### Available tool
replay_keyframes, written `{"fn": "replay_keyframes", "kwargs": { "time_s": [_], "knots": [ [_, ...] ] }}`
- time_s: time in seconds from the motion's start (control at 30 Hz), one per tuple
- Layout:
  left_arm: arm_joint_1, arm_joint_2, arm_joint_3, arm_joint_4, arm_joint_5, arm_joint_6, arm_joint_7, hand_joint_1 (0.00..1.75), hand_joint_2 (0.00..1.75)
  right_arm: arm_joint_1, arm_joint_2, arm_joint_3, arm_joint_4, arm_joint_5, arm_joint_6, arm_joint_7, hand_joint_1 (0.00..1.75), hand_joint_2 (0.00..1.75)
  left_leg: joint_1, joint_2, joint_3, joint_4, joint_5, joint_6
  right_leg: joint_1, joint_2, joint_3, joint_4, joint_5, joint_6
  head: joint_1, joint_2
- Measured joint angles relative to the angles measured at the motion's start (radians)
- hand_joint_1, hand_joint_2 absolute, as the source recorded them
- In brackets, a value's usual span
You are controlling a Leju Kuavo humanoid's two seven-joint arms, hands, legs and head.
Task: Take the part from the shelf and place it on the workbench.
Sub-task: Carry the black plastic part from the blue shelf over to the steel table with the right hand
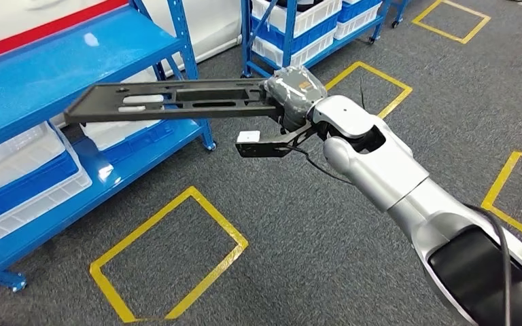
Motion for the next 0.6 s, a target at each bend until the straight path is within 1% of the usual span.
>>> {"fn": "replay_keyframes", "kwargs": {
  "time_s": [0.03,0.07,0.1,0.13,0.17,0.2,0.23,0.27,0.3,0.33,0.37,0.4,0.43,0.47,0.5,0.53,0.57,0.6],
  "knots": [
    [-0.001,-0.001,0.000,0.000,0.000,0.000,0.000,0.00,1.75,-0.004,-0.001,0.000,0.002,0.000,0.003,0.001,1.75,1.75,0.001,0.015,0.004,-0.007,0.004,0.002,0.000,0.002,-0.001,-0.001,0.001,0.006,0.000,0.000],
    [-0.002,0.000,0.000,0.000,0.001,0.000,-0.001,0.00,1.75,-0.009,-0.002,0.000,0.004,0.001,0.006,0.002,1.75,1.75,0.004,0.030,0.010,-0.015,0.008,0.006,0.003,-0.014,-0.006,0.007,-0.005,0.011,0.002,0.000],
    [-0.002,-0.001,0.000,0.000,0.001,0.000,-0.001,0.00,1.75,-0.017,-0.003,0.001,0.006,0.001,0.008,0.003,1.75,1.75,0.007,0.046,0.015,-0.024,0.012,0.010,0.006,-0.043,-0.017,0.032,-0.021,0.017,0.005,0.000],
    [-0.001,-0.001,0.000,0.001,0.002,-0.001,-0.001,0.00,1.75,-0.026,-0.003,0.002,0.010,0.001,0.011,0.006,1.75,1.75,0.009,0.062,0.018,-0.029,0.013,0.013,0.005,-0.081,-0.038,0.076,-0.047,0.023,0.008,0.000],
    [0.001,0.000,0.000,0.000,0.003,-0.001,-0.002,0.00,1.75,-0.034,-0.003,0.003,0.015,0.001,0.013,0.008,1.75,1.75,0.009,0.077,0.020,-0.031,0.013,0.016,0.001,-0.114,-0.068,0.137,-0.077,0.029,0.011,0.000],
    [0.002,0.000,0.000,0.000,0.004,-0.001,-0.002,0.00,1.75,-0.038,-0.003,0.006,0.020,0.002,0.014,0.010,1.75,1.75,0.009,0.093,0.021,-0.030,0.012,0.016,-0.006,-0.133,-0.098,0.198,-0.101,0.035,0.011,0.000],
    [0.002,0.000,0.000,0.000,0.005,-0.001,-0.002,0.00,1.75,-0.040,-0.002,0.009,0.025,0.003,0.014,0.012,1.75,1.75,0.009,0.108,0.022,-0.029,0.010,0.015,-0.013,-0.144,-0.119,0.240,-0.112,0.040,0.011,0.000],
    [0.001,0.000,0.000,0.000,0.006,-0.001,-0.002,0.00,1.75,-0.040,-0.002,0.012,0.030,0.006,0.014,0.015,1.75,1.75,0.011,0.122,0.022,-0.028,0.007,0.012,-0.020,-0.150,-0.123,0.249,-0.104,0.045,0.011,0.000],
    [0.000,0.000,0.000,0.001,0.007,-0.001,-0.002,0.00,1.75,-0.041,-0.002,0.015,0.035,0.011,0.014,0.017,1.75,1.75,0.013,0.134,0.024,-0.026,0.004,0.009,-0.024,-0.157,-0.107,0.218,-0.079,0.048,0.011,0.000],
    [-0.001,0.000,0.000,0.001,0.008,-0.001,-0.002,0.00,1.75,-0.042,-0.002,0.018,0.039,0.016,0.013,0.020,1.75,1.75,0.014,0.146,0.027,-0.025,0.001,0.004,-0.027,-0.169,-0.072,0.154,-0.045,0.050,0.011,0.000],
    [-0.002,0.000,0.000,0.001,0.008,0.000,-0.002,0.00,1.75,-0.044,-0.002,0.020,0.042,0.022,0.012,0.022,1.75,1.75,0.015,0.157,0.031,-0.025,-0.003,-0.002,-0.024,-0.191,-0.035,0.086,-0.022,0.049,0.011,0.000],
    [-0.002,0.000,0.000,0.001,0.008,0.000,-0.002,0.00,1.75,-0.047,0.000,0.022,0.044,0.028,0.011,0.026,1.75,1.75,0.013,0.167,0.034,-0.024,-0.007,-0.008,-0.018,-0.208,-0.006,0.030,-0.006,0.045,0.011,0.000],
    [-0.002,0.000,0.000,0.001,0.008,0.001,-0.001,0.00,1.75,-0.051,0.001,0.024,0.046,0.034,0.009,0.030,1.75,1.75,0.010,0.177,0.037,-0.025,-0.009,-0.014,-0.012,-0.219,0.010,-0.003,-0.001,0.040,0.011,0.000],
    [-0.002,0.000,0.000,0.001,0.008,0.002,-0.001,0.00,1.75,-0.053,0.002,0.026,0.048,0.041,0.007,0.035,1.75,1.75,0.008,0.187,0.040,-0.028,-0.011,-0.020,-0.005,-0.220,0.012,-0.012,-0.006,0.034,0.011,0.000],
    [-0.003,0.000,0.000,0.001,0.008,0.003,-0.001,0.00,1.75,-0.056,0.003,0.028,0.050,0.048,0.006,0.040,1.75,1.75,0.006,0.198,0.044,-0.030,-0.012,-0.026,-0.003,-0.206,0.010,-0.014,-0.005,0.027,0.010,0.000],
    [-0.005,0.000,0.000,0.001,0.009,0.003,-0.001,0.00,1.75,-0.057,0.003,0.030,0.052,0.054,0.005,0.044,1.75,1.75,0.008,0.205,0.046,-0.029,-0.016,-0.032,-0.006,-0.194,0.011,-0.016,-0.004,0.021,0.010,0.000],
    [-0.006,0.000,0.000,0.001,0.009,0.004,-0.001,0.00,1.75,-0.060,0.002,0.032,0.054,0.058,0.005,0.046,1.75,1.75,0.011,0.195,0.045,-0.021,-0.026,-0.036,-0.008,-0.182,0.013,-0.021,-0.002,0.014,0.010,0.000],
    [-0.006,0.000,0.000,0.001,0.010,0.004,-0.001,0.00,1.75,-0.062,0.004,0.034,0.055,0.060,0.005,0.048,1.75,1.75,0.013,0.173,0.036,0.005,-0.045,-0.039,-0.009,-0.171,0.016,-0.025,0.000,0.006,0.010,0.000]
  ]
}}
